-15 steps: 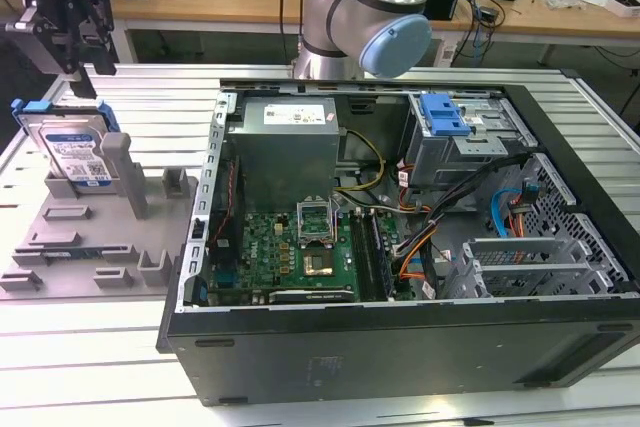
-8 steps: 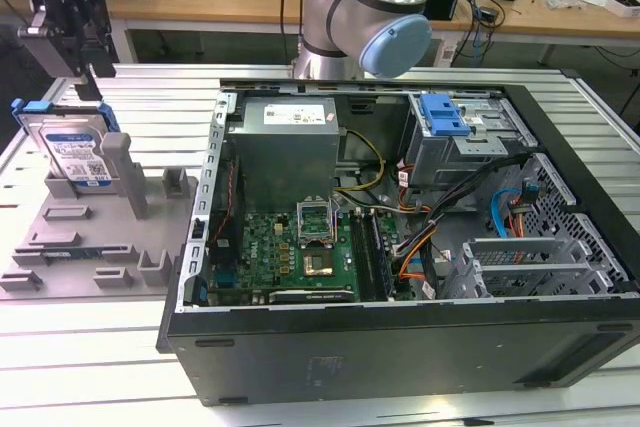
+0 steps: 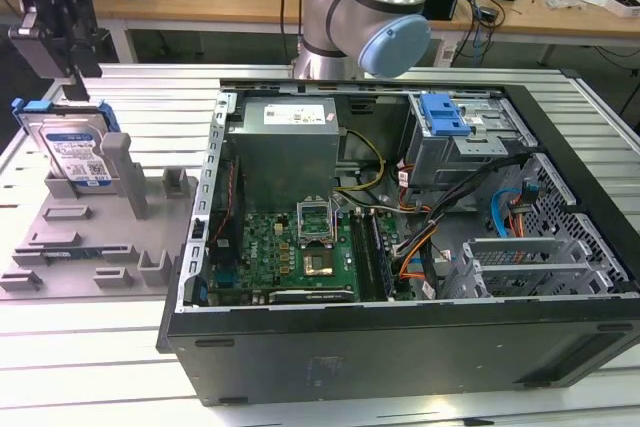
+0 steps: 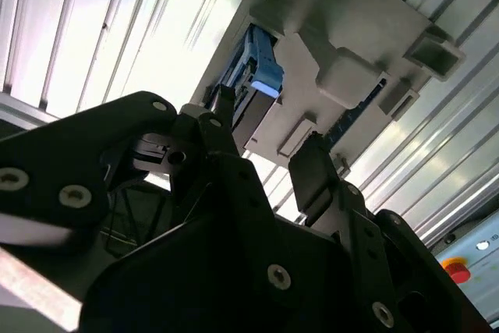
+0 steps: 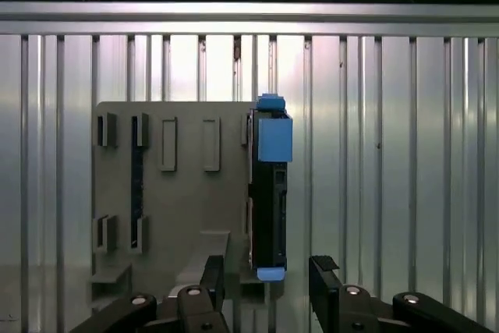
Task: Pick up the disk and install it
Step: 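Pick up the disk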
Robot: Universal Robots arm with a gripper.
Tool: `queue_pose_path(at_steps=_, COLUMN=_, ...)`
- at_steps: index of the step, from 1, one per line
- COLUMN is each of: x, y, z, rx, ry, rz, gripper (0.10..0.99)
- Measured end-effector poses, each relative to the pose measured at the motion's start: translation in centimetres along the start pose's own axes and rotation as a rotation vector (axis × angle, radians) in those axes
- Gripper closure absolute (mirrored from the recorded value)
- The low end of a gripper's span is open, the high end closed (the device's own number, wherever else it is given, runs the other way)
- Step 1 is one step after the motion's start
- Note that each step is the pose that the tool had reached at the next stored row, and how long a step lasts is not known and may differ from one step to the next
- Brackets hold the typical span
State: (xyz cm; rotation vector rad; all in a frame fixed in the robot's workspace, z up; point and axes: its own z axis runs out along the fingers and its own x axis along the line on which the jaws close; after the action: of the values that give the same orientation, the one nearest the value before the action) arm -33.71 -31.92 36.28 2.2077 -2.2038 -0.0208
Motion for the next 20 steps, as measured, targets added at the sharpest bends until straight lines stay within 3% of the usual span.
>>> queue_pose_path(at_steps=5, x=-0.02, y=2.14, z=0.39, rx=-0.002, ry=0.0000, rz=0.001, gripper=0.529)
queue_pose_path(at_steps=6, x=-0.03, y=3.03, z=0.51, rx=-0.001, ry=-0.0002, rz=0.001, gripper=0.529)
queue_pose_path(at_steps=8, x=-0.03, y=4.05, z=0.61, rx=-0.002, ry=-0.0001, rz=0.001, gripper=0.529)
queue_pose_path(at_steps=9, x=-0.03, y=5.18, z=0.76, rx=-0.002, ry=-0.0001, rz=0.001, gripper=0.529)
queue_pose_path(at_steps=11, x=-0.03, y=6.00, z=0.93, rx=-0.002, ry=-0.0004, rz=0.001, gripper=0.529)
queue_pose_path(at_steps=20, x=-0.04, y=6.00, z=2.33, rx=-0.002, ry=-0.0124, rz=0.000, gripper=0.529)
